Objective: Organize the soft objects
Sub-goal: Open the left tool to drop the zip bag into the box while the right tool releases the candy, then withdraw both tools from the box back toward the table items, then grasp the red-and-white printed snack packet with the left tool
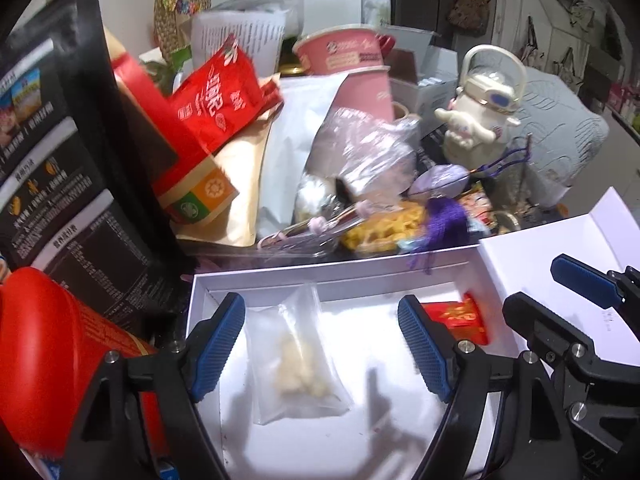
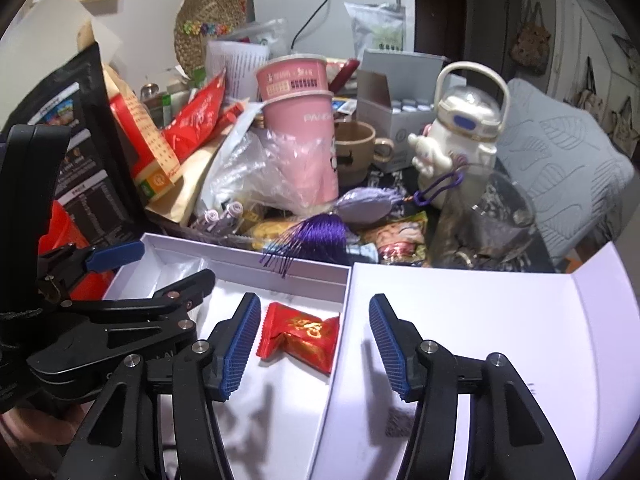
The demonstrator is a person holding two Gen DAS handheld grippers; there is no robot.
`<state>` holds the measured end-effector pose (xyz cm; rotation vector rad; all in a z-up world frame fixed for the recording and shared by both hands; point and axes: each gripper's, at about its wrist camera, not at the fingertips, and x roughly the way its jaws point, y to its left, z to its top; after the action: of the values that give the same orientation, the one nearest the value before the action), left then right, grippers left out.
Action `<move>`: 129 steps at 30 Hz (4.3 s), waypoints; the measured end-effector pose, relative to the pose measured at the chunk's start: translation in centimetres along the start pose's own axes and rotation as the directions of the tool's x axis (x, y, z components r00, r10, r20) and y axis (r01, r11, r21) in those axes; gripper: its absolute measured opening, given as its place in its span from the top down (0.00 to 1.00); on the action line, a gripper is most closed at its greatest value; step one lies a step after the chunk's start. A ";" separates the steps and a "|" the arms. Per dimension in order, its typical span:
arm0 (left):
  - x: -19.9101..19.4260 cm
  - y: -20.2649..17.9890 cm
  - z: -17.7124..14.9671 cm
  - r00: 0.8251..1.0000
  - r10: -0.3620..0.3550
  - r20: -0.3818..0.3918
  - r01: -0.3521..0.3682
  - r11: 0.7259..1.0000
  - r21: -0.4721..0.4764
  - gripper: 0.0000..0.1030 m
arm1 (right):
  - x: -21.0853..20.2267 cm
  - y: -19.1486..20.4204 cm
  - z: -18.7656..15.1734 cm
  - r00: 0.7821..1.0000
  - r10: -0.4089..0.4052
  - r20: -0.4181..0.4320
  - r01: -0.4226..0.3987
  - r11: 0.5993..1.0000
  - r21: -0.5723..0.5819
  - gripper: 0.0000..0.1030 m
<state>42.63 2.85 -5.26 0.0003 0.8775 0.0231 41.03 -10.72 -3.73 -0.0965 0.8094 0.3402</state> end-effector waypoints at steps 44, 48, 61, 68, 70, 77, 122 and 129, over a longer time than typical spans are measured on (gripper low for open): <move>-28.7 0.9 -8.5 0.923 -0.024 0.383 0.015 1.000 0.028 0.00 | -28.6 4.3 -6.8 0.915 -0.085 0.394 0.105 0.994 -0.031 0.10; -29.9 1.3 -10.1 0.926 -0.044 0.376 0.033 0.999 0.036 0.00 | -29.5 4.7 -8.6 0.916 -0.084 0.392 0.101 0.995 -0.023 0.09; -31.0 1.6 -16.7 0.942 -0.061 0.329 0.045 0.997 0.057 0.00 | -31.1 6.5 -14.9 0.932 -0.051 0.360 0.058 0.998 -0.010 0.08; -29.9 2.6 -19.9 0.956 -0.056 0.287 0.050 0.998 0.028 0.00 | -29.8 7.8 -18.5 0.952 -0.020 0.306 0.029 0.999 -0.023 0.08; -29.3 3.0 -20.9 0.963 -0.054 0.262 0.052 0.999 0.015 0.00 | -29.2 8.1 -19.3 0.959 -0.009 0.282 0.017 0.999 -0.027 0.08; -26.6 4.6 -23.7 0.981 -0.077 0.177 0.087 0.995 -0.048 0.00 | -26.7 9.0 -21.8 0.975 0.041 0.220 -0.039 0.999 -0.016 0.08; -9.9 2.1 -23.9 0.978 0.022 -0.208 -0.058 0.984 -0.170 0.00 | -16.8 5.7 -25.1 1.000 0.024 0.020 -0.024 1.000 -0.015 0.17; -9.8 2.0 -24.7 0.979 0.048 -0.197 -0.074 0.989 -0.127 0.00 | -16.9 5.2 -25.3 0.999 0.036 0.025 -0.036 0.999 -0.003 0.17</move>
<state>17.36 4.44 -13.51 -0.1024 1.0689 0.1419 10.98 -15.68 -8.71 -0.0799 0.7867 0.3759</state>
